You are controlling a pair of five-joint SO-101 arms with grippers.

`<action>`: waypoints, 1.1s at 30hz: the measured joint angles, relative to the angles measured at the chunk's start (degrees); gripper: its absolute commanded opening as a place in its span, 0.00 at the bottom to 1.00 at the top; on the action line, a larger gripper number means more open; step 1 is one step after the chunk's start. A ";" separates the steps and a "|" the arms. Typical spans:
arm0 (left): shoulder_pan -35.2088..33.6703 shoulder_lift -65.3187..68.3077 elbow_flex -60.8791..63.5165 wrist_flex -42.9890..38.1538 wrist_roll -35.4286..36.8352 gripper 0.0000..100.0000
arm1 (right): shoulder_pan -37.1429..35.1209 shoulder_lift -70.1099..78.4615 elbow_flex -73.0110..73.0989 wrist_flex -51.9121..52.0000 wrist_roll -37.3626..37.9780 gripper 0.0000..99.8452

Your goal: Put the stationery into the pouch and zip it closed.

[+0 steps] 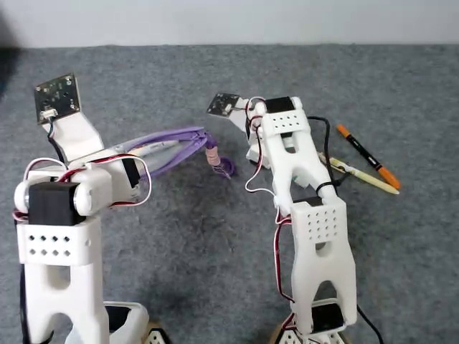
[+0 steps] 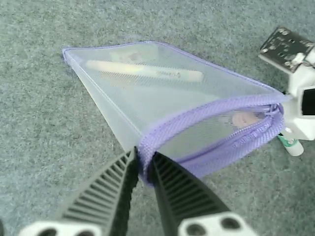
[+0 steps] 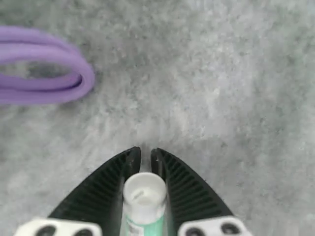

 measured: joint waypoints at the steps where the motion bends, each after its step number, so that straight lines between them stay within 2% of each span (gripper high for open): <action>1: 0.00 0.00 0.00 0.00 0.00 0.01 | 0.00 -1.05 0.00 1.23 -1.41 0.01; 15: 0.00 0.00 0.00 0.00 0.00 0.01 | 0.00 -20.04 0.00 18.99 -22.15 0.01; 27: 0.00 0.00 0.00 0.00 0.00 0.01 | 0.62 -36.75 0.00 19.25 -32.88 0.01; 33: 0.00 0.00 0.00 0.00 0.00 0.01 | 0.09 -45.98 0.00 19.34 -40.70 0.01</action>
